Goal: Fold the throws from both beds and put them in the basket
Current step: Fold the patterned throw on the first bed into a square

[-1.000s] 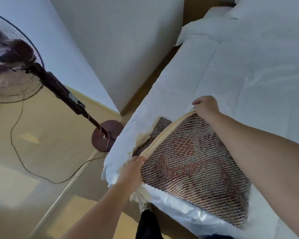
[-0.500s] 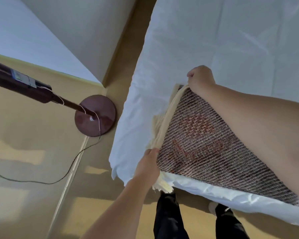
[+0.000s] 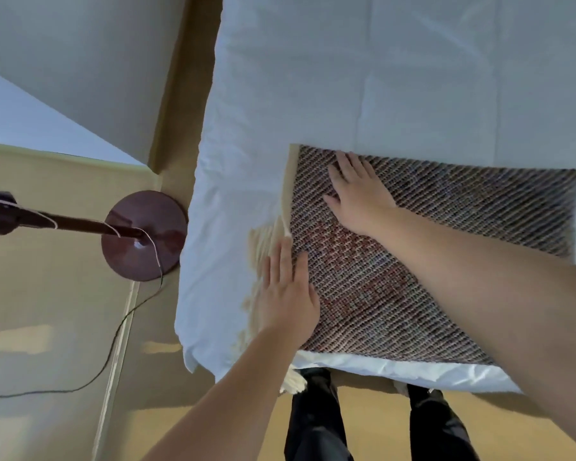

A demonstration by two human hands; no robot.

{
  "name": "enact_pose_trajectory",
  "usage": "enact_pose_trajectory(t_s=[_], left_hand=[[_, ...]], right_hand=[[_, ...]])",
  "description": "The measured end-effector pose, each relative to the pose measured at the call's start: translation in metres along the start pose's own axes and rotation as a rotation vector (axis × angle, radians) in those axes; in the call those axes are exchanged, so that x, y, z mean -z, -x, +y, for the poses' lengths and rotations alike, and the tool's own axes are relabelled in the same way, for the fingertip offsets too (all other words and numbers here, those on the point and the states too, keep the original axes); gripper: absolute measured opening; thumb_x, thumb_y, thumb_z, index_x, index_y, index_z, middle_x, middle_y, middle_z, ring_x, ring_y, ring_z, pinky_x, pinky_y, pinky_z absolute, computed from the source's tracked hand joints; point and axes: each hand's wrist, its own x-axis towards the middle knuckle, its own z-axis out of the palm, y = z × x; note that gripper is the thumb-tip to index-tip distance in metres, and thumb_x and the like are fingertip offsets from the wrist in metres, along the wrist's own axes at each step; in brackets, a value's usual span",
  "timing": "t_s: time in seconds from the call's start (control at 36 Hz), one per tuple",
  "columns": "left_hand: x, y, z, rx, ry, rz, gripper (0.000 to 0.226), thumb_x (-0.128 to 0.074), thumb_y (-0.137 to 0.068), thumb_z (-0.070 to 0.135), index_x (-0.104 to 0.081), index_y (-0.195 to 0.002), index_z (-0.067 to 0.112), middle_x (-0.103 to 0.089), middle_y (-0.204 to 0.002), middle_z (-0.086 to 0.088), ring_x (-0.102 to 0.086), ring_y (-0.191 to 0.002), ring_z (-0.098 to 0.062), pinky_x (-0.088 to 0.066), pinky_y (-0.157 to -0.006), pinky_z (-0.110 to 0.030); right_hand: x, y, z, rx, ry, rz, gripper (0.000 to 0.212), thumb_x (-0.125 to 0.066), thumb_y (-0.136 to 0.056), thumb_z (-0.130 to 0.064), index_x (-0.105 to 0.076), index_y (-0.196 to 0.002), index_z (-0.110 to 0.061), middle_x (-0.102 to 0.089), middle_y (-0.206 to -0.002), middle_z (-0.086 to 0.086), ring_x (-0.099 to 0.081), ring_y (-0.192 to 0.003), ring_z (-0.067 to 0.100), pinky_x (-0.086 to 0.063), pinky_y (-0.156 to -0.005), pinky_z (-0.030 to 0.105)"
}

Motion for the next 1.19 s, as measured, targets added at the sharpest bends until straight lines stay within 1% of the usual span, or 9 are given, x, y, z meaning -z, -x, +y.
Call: enact_pose_trajectory(t_s=[0.08, 0.17, 0.31, 0.5, 0.75, 0.94, 1.0, 1.08, 1.19], left_hand=[[-0.015, -0.013, 0.023, -0.053, -0.067, 0.002, 0.065, -0.026, -0.096, 0.038, -0.004, -0.152, 0.014, 0.023, -0.155, -0.008, 0.023, -0.143, -0.025, 0.016, -0.116, -0.041], [-0.031, -0.026, 0.047, -0.086, -0.127, -0.078, 0.066, -0.014, -0.098, 0.044, 0.013, -0.149, 0.012, 0.035, -0.149, -0.008, 0.035, -0.136, -0.020, 0.022, -0.113, -0.040], [-0.054, -0.040, 0.086, -0.086, -0.164, -0.120, 0.067, -0.007, -0.097, 0.048, 0.021, -0.145, 0.009, 0.032, -0.149, -0.008, 0.026, -0.142, -0.024, 0.018, -0.115, -0.044], [-0.081, -0.050, 0.164, -0.157, -0.152, -0.170, 0.069, -0.002, -0.096, 0.052, 0.030, -0.140, 0.010, 0.036, -0.148, -0.008, 0.033, -0.139, -0.023, 0.018, -0.115, -0.044], [-0.119, -0.052, 0.273, -0.331, -0.128, -0.215, 0.071, -0.003, -0.095, 0.054, 0.028, -0.141, 0.010, 0.035, -0.149, -0.008, 0.034, -0.138, -0.023, 0.018, -0.114, -0.045], [-0.143, -0.019, 0.314, -0.544, -0.191, -0.288, 0.071, -0.011, -0.097, 0.050, 0.019, -0.144, 0.007, 0.029, -0.151, -0.010, 0.030, -0.140, -0.025, 0.019, -0.113, -0.048], [-0.151, -0.004, 0.321, -0.620, -0.202, -0.329, 0.069, -0.013, -0.098, 0.049, 0.018, -0.144, 0.008, 0.031, -0.149, -0.009, 0.027, -0.141, -0.025, 0.019, -0.113, -0.048], [-0.166, 0.018, 0.330, -0.698, -0.203, -0.365, 0.067, -0.014, -0.098, 0.047, 0.017, -0.145, 0.012, 0.030, -0.151, -0.009, 0.033, -0.138, -0.025, 0.020, -0.113, -0.048], [-0.187, 0.037, 0.342, -0.741, -0.189, -0.403, 0.064, -0.019, -0.098, 0.046, 0.005, -0.151, 0.019, 0.025, -0.154, -0.007, 0.027, -0.141, -0.022, 0.023, -0.111, -0.046]], right_hand=[[-0.017, 0.010, 0.027, -0.050, 0.056, 0.003, 0.072, -0.013, -0.098, -0.054, 0.003, -0.152, -0.009, 0.012, -0.160, 0.011, 0.013, -0.147, 0.025, 0.004, -0.120, 0.042], [-0.033, 0.021, 0.058, -0.061, 0.084, 0.033, 0.075, -0.007, -0.096, -0.057, 0.007, -0.151, -0.008, 0.014, -0.159, 0.011, 0.014, -0.146, 0.024, 0.007, -0.119, 0.041], [-0.048, 0.050, 0.125, -0.113, 0.086, 0.044, 0.078, -0.003, -0.094, -0.059, 0.008, -0.151, -0.007, 0.013, -0.160, 0.011, 0.014, -0.147, 0.024, 0.007, -0.119, 0.041], [-0.057, 0.089, 0.224, -0.255, 0.059, 0.061, 0.081, -0.004, -0.093, -0.061, 0.006, -0.151, -0.006, 0.011, -0.160, 0.013, 0.012, -0.147, 0.026, 0.005, -0.120, 0.042], [-0.068, 0.135, 0.310, -0.321, -0.004, 0.103, 0.078, -0.013, -0.096, -0.057, 0.000, -0.151, -0.003, 0.006, -0.160, 0.015, 0.007, -0.147, 0.028, 0.006, -0.119, 0.041], [-0.090, 0.167, 0.314, -0.256, -0.067, 0.121, 0.074, -0.016, -0.098, -0.051, 0.002, -0.151, -0.002, 0.009, -0.160, 0.016, 0.010, -0.147, 0.027, 0.002, -0.120, 0.041], [-0.095, 0.176, 0.313, -0.239, -0.082, 0.099, 0.074, -0.015, -0.098, -0.051, 0.005, -0.150, -0.003, 0.011, -0.159, 0.015, 0.011, -0.147, 0.027, 0.004, -0.120, 0.040], [-0.101, 0.187, 0.312, -0.222, -0.106, 0.097, 0.074, -0.015, -0.098, -0.051, 0.007, -0.150, -0.003, 0.013, -0.159, 0.015, 0.012, -0.147, 0.026, 0.003, -0.120, 0.040], [-0.100, 0.191, 0.315, -0.196, -0.213, 0.098, 0.074, -0.020, -0.099, -0.050, 0.007, -0.151, -0.005, 0.016, -0.158, 0.015, 0.012, -0.147, 0.025, -0.003, -0.121, 0.040]])
